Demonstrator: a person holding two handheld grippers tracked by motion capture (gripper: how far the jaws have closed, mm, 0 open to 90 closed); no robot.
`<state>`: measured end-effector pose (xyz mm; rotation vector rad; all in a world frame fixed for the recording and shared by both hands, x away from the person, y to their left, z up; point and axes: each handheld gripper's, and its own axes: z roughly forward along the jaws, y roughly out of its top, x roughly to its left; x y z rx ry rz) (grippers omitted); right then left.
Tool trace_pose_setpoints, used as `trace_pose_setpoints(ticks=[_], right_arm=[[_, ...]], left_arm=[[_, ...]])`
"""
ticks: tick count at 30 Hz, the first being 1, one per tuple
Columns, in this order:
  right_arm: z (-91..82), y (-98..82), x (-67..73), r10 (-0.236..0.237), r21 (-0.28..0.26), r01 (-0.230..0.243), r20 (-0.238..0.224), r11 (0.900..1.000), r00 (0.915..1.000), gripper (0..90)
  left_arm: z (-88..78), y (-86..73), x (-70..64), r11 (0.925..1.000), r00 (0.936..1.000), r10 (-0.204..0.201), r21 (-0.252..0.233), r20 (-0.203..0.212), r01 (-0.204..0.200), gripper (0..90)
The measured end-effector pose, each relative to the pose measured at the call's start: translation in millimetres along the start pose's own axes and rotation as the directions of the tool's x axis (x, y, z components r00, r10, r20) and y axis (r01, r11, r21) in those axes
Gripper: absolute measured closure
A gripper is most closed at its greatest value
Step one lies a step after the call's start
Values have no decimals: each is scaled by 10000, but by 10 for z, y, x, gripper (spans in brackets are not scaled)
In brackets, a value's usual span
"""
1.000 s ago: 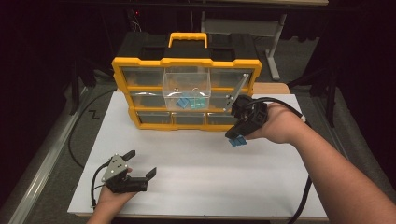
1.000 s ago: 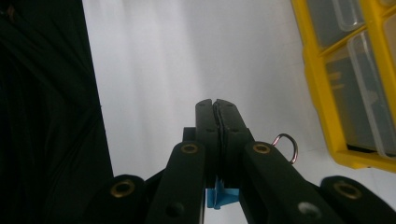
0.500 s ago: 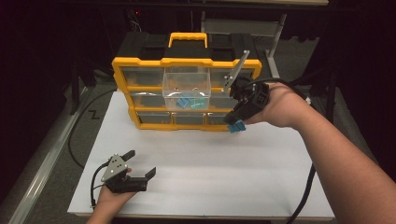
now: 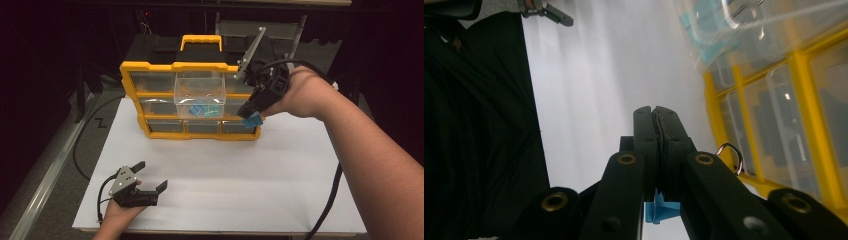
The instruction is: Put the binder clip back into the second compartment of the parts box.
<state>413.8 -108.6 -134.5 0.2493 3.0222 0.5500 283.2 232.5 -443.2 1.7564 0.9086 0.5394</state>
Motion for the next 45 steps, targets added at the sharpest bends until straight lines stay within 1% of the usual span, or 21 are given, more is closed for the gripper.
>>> trace_pose_setpoints(ticks=[1,8,9,13,16,17,18,19,21,22,23,24,25,26,29,30,38,40,42,44,45], right_arm=[[0,0,0,0,0,0,0,10000,10000,900],[-193,157,-7,-105,-112,108,275,9999,9996,900],[-251,216,-13,-145,-219,153,347,9996,9993,900],[-340,309,-25,-197,-323,213,476,9993,9987,900],[-432,411,-36,-232,-571,262,525,9980,9984,900],[-488,488,-40,-305,-578,341,624,9977,9976,900],[-488,488,-40,-305,-578,341,624,9977,9976,900],[-519,567,-43,-314,-587,358,752,9976,9967,900],[-525,606,-48,-345,-568,391,788,9976,9963,900],[-525,644,-54,-376,-582,423,800,9974,9961,900],[-504,721,-62,-536,-594,594,950,9965,9940,900],[-504,721,-62,-536,-594,594,950,9965,9940,900],[-467,793,-70,-668,-637,729,931,9953,9934,900],[-467,793,-70,-668,-637,729,931,9953,9934,900],[-365,936,-95,-797,-534,845,866,9950,9930,900],[-365,936,-95,-797,-534,845,866,9950,9930,900],[-239,1219,-135,-1130,-655,1190,876,9907,9897,900],[-224,1235,-142,-1150,-611,1208,914,9908,9892,900],[-151,1256,-161,-1199,-515,1260,1083,9907,9869,900],[-129,1263,-165,-1223,-432,1279,1138,9908,9859,900],[-74,1272,-180,-1154,-487,1215,1124,9914,9869,900]], left_arm=[[2,0,-1,10000,10000,5,-5,1,-5,1],[3,0,-3,10000,10000,0,-14,78,1,1],[2,0,-1,10000,10000,9,-16,83,-9,1],[-2,-1,-1,10000,10000,-14,-24,88,15,1],[10,-9,-7,10000,9999,-92,-20,116,93,1],[11,-9,-5,10000,9999,-50,32,138,50,1],[12,-8,-7,10000,9999,-34,32,156,33,1],[10,-7,-8,10000,9999,-23,8,165,23,1],[-1,-4,-1,10000,9999,-19,-50,152,19,1],[-6,-3,5,10000,9999,-55,-67,142,56,1],[-9,-3,10,9999,9999,-82,-93,118,83,1],[-11,-3,11,9998,9999,-125,-130,102,127,1],[-18,-1,12,9998,9999,-105,-144,106,107,1],[-18,-1,12,9998,9999,-105,-144,106,107,1],[-23,2,11,9999,9999,20,-105,120,-18,1],[-21,2,11,9999,9999,10,-110,120,-9,1],[-23,3,14,9999,9999,-28,-155,130,30,1],[-25,4,12,9999,9999,-19,-169,149,22,1],[-24,5,8,9999,9999,1,-136,152,1,1],[-22,4,6,9999,9998,-23,-125,173,26,1],[-20,4,4,9999,9998,-9,-123,186,11,1]])
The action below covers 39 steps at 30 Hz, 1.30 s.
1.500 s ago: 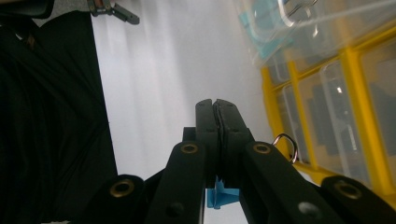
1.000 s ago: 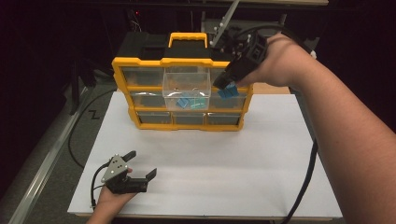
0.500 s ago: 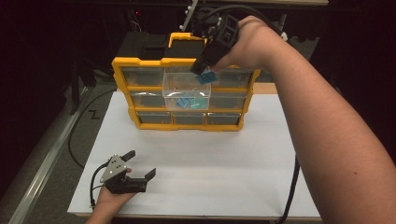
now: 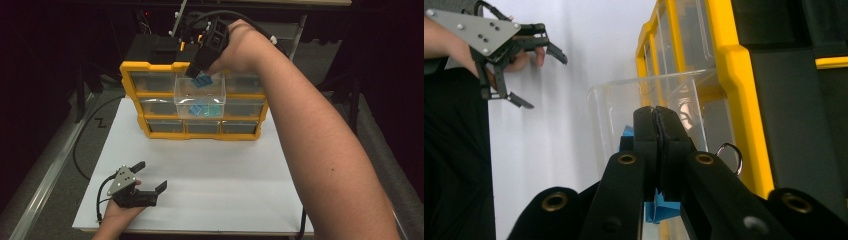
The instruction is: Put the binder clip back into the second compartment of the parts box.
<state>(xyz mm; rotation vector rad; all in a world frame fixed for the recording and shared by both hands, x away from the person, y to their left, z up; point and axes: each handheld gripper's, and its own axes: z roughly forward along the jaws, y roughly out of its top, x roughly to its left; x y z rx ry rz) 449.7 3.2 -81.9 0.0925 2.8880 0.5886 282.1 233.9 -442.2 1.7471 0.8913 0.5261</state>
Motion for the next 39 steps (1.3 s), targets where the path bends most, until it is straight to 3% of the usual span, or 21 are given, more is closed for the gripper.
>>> trace_pose_setpoints(ticks=[5,7,13,14,15,16,18,19,23,29,33,35,37,39], right_arm=[[146,-7,-15,-37,110,39,-135,9999,9999,900],[236,-9,-34,-17,-13,16,-431,10000,9991,900],[247,-20,-27,14,-42,-17,-549,10000,9985,894],[235,-27,-23,74,-40,-76,-559,10000,9984,823],[189,-50,-12,182,-236,-190,-317,9995,9993,578],[189,-50,-12,182,-236,-190,-317,9995,9993,578],[37,-123,23,472,-400,-473,-34,9981,9989,454],[37,-123,23,472,-400,-473,-34,9981,9989,454],[-156,-352,115,699,-69,-698,188,9975,9974,360],[-229,-633,202,1073,99,-1078,438,9941,9933,314],[-221,-891,267,1387,255,-1401,490,9898,9891,275],[-171,-1111,325,1604,485,-1630,544,9854,9856,234],[-149,-1189,342,1684,533,-1714,577,9838,9840,224],[-72,-1420,407,1965,628,-2000,577,9778,9788,189]], left_arm=[[6,3,-14,9999,9999,111,11,73,-112,1],[8,6,-20,9999,9999,104,0,96,-104,1],[14,6,-10,9999,9999,105,47,95,-105,1],[16,5,-11,9999,9999,115,47,91,-115,1],[16,4,-12,9999,9999,129,54,94,-129,1],[15,5,-15,9999,9999,140,56,97,-140,1],[13,5,-20,9999,9999,140,44,100,-141,1],[13,5,-21,9999,9998,142,55,106,-143,1],[17,5,-16,9998,9998,174,97,109,-176,1],[28,9,-23,9998,9998,154,79,97,-154,1],[38,7,-29,9997,9998,188,155,99,-189,1],[39,8,-28,9997,9998,187,178,91,-189,1],[40,8,-24,9996,9998,180,197,62,-182,1],[41,8,-24,9996,9998,191,198,54,-192,1]])
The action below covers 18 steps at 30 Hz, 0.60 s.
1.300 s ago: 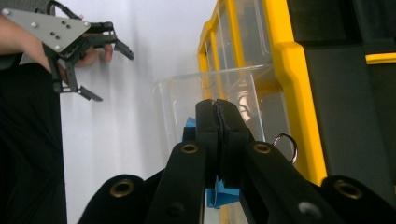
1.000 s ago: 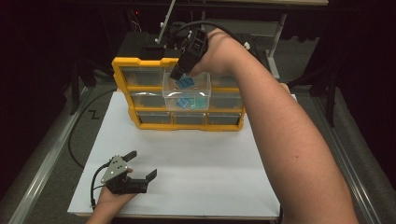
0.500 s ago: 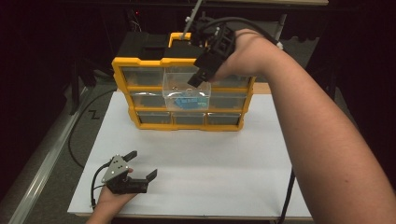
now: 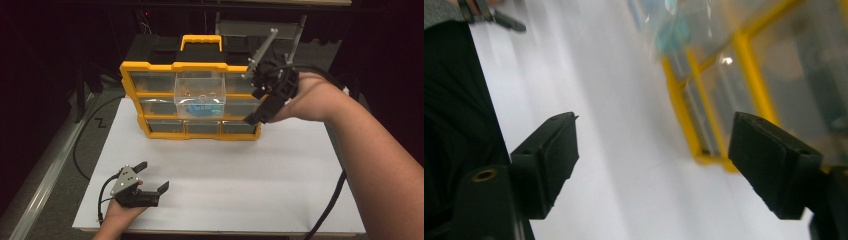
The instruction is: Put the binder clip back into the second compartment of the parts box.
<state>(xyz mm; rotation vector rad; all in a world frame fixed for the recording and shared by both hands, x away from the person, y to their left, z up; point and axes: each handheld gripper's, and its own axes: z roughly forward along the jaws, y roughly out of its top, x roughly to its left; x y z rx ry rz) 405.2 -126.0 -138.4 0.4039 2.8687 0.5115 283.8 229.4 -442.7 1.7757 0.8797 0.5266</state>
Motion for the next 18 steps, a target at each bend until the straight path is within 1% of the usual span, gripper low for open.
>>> trace_pose_setpoints(ticks=[1,2,3,4,6,7,8,12,13,14,16,17,18], right_arm=[[0,0,0,0,0,0,0,10000,10000,189],[41,-76,3,61,5,-61,-17,10000,10000,176],[129,-222,11,205,115,-205,-44,9997,9998,155],[129,-222,11,205,115,-205,-44,9997,9998,155],[216,-355,15,350,252,-348,-78,9991,9994,152],[294,-471,22,492,399,-488,-86,9980,9988,139],[294,-471,22,492,399,-488,-86,9980,9988,139],[441,-665,36,715,633,-706,-110,9955,9974,123],[514,-752,39,896,690,-888,-86,9937,9959,115],[514,-752,39,896,690,-888,-86,9937,9959,115],[589,-836,45,1079,705,-1071,-74,9917,9941,92],[669,-912,58,1181,813,-1175,-28,9897,9930,59],[669,-912,58,1181,813,-1175,-28,9897,9930,59]], left_arm=[[-1,1,-2,10000,10000,12,-9,0,-12,1],[-2,2,-3,10000,10000,26,-6,-1,-26,1],[-1,2,-5,10000,10000,30,-8,-2,-30,1],[2,1,-7,10000,10000,32,-14,-20,-33,1],[7,0,-7,10000,10000,14,24,-19,-14,1],[8,0,-7,10000,10000,16,25,-20,-16,1],[8,1,-7,10000,10000,18,35,-22,-18,1],[2,1,-5,10000,10000,-13,20,-68,13,1],[2,0,-6,10000,10000,-33,17,-64,33,1],[3,0,-9,10000,10000,-27,23,-60,27,1],[8,-1,-17,10000,10000,-30,18,-51,30,1],[9,0,-18,10000,10000,-25,44,-48,25,1],[10,-1,-19,10000,10000,-21,35,-63,21,1]])
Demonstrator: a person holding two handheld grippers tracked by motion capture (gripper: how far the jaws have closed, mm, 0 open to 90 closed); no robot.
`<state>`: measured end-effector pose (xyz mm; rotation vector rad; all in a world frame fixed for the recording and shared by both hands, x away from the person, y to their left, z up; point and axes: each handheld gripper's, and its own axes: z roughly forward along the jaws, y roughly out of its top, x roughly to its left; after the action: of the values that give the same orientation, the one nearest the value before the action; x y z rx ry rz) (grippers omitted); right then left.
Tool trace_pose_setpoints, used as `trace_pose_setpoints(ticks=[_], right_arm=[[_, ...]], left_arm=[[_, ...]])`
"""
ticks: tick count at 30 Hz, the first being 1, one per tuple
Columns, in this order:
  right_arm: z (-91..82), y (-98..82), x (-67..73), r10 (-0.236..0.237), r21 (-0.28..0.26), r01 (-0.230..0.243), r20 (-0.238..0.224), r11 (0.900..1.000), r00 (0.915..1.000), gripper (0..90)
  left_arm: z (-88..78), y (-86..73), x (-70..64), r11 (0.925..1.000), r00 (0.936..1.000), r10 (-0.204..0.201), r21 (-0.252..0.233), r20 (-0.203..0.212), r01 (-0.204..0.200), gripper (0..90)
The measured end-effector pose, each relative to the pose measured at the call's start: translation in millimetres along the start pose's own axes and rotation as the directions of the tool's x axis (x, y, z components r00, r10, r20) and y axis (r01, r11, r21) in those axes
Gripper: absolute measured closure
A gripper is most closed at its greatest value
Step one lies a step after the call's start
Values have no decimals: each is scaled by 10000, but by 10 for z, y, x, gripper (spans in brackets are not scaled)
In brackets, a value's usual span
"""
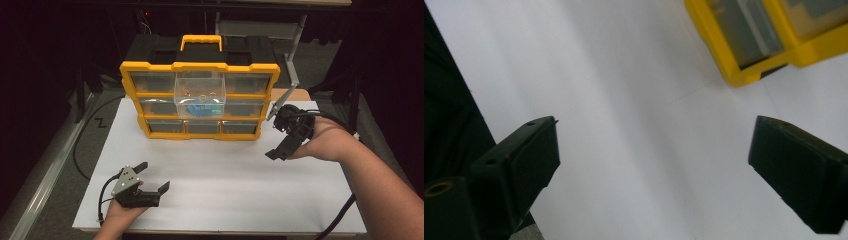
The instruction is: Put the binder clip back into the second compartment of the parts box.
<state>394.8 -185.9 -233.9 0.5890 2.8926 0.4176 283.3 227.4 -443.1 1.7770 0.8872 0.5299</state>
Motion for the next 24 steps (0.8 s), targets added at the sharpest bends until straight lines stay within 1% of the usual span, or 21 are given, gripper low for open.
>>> trace_pose_setpoints(ticks=[1,2,3,5,7,11,12,13,14,15,16,17,18,19,20,22,23,24], right_arm=[[92,-66,9,110,114,-111,118,9999,9999,7],[92,-66,9,110,114,-111,118,9999,9999,7],[143,-98,13,73,129,-76,244,9999,9997,3],[246,-158,23,191,181,-197,281,9996,9994,3],[362,-214,26,295,190,-299,231,9994,9993,3],[630,-311,42,426,203,-425,-14,9989,9991,3],[703,-330,45,419,280,-417,-40,9987,9991,3],[858,-365,52,550,482,-546,-63,9973,9985,3],[858,-365,52,550,482,-546,-63,9973,9985,3],[1008,-402,55,676,595,-666,-149,9960,9976,3],[1008,-402,55,676,595,-666,-149,9960,9976,3],[1084,-420,57,747,599,-734,-196,9955,9970,3],[1230,-456,64,836,726,-815,-266,9940,9961,3],[1303,-476,63,824,773,-800,-280,9938,9962,3],[1303,-476,63,824,773,-800,-280,9938,9962,3],[1437,-513,70,976,830,-952,-253,9920,9949,3],[1540,-543,81,1064,858,-1035,-302,9909,9939,3],[1582,-557,90,1122,833,-1089,-359,9906,9930,3]], left_arm=[[0,0,1,10000,10000,6,-2,-15,-6,1],[-2,0,3,10000,10000,-4,-11,-11,4,1],[-3,0,7,10000,10000,-10,3,-14,10,1],[0,-3,9,10000,10000,-16,16,-19,16,1],[1,-2,4,10000,10000,-20,14,-4,20,1],[-5,0,1,10000,10000,-17,-15,-18,17,1],[-7,-2,3,10000,10000,-18,8,-29,18,1],[-9,-4,6,10000,10000,-23,24,-31,23,1],[-12,-2,8,10000,10000,-38,32,-28,38,1],[-17,-1,7,10000,10000,-43,29,-33,43,1],[-21,0,7,10000,10000,-38,7,-37,38,1],[-24,0,7,10000,10000,-36,10,-46,36,1],[-25,-1,7,10000,10000,-36,10,-60,36,1],[-26,-2,10,10000,10000,-16,29,-73,17,1],[-26,-2,12,10000,10000,-14,36,-85,14,1],[-29,-2,14,10000,9999,-30,25,-106,30,1],[-32,-2,15,10000,9999,-35,24,-114,35,1],[-34,-2,16,10000,9999,-41,38,-110,42,1]])
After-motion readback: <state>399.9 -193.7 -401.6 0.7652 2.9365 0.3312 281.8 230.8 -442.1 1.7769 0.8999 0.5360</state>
